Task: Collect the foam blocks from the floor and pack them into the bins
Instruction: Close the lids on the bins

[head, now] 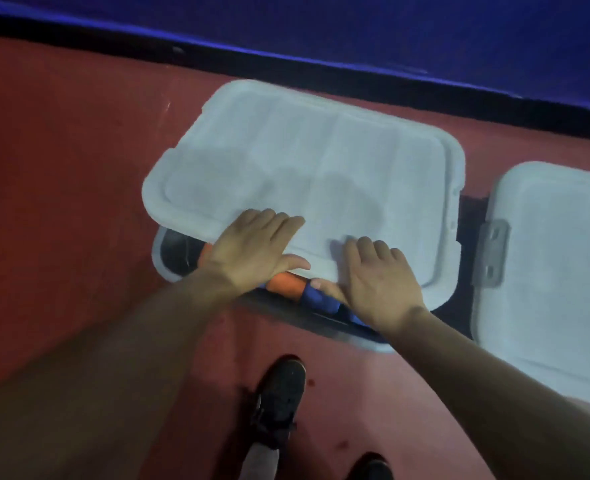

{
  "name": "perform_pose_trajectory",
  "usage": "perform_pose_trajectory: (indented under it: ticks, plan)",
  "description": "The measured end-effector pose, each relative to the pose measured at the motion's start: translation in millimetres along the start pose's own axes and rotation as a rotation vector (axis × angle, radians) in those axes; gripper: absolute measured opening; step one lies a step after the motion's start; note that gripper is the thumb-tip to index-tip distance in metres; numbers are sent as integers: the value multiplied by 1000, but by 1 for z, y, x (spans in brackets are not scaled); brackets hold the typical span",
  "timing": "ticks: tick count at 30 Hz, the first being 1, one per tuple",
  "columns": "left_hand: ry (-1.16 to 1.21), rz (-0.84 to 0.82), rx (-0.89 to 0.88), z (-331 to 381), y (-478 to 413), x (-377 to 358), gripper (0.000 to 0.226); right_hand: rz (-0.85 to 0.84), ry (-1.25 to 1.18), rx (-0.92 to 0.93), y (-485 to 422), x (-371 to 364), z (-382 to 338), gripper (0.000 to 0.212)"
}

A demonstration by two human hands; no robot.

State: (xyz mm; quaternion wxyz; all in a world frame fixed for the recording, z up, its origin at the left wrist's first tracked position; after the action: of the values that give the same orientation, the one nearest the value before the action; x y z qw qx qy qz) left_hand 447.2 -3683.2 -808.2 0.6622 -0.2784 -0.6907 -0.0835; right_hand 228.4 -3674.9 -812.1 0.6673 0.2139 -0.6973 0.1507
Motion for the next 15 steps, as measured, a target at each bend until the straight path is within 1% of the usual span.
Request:
perform_pose_trajectory:
  ticks: [2,4,6,9,12,13,15]
  plan:
    - [61,-20,19,18,32,-7,66,76,-13,75,30,-24,-12,76]
    - [112,-78,24,34,56,-16,64,34,-42,125,52,-45,-23,73]
    - [157,-133,55,43,68,-23,60,8,-111,94,65,-56,-30,65]
    - [211,-196,140,46,61,-28,54,114,-261,9,62,-53,-29,48]
    - [197,-169,168,49,34,-38,54,267,-318,-116,50,-44,-1,34]
    - [207,-157,189,51,22,-42,56,296,-310,-192,46,-44,10,30]
    - [234,-154,235,58,-6,-52,60,313,-243,-439,39,-46,37,31]
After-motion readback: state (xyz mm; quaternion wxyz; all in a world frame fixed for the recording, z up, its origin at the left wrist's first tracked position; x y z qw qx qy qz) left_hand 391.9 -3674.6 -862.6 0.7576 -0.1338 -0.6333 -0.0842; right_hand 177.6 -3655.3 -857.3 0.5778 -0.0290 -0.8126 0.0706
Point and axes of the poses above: each hand's wrist, its own y-axis away from the middle knuckle, its own x-axis out of the back of the hand, z = x × y, the point moved 2 cm from there along -y, towards the middle knuckle, and after that the axes turned 1 degree about z, right-handed, at the moved point
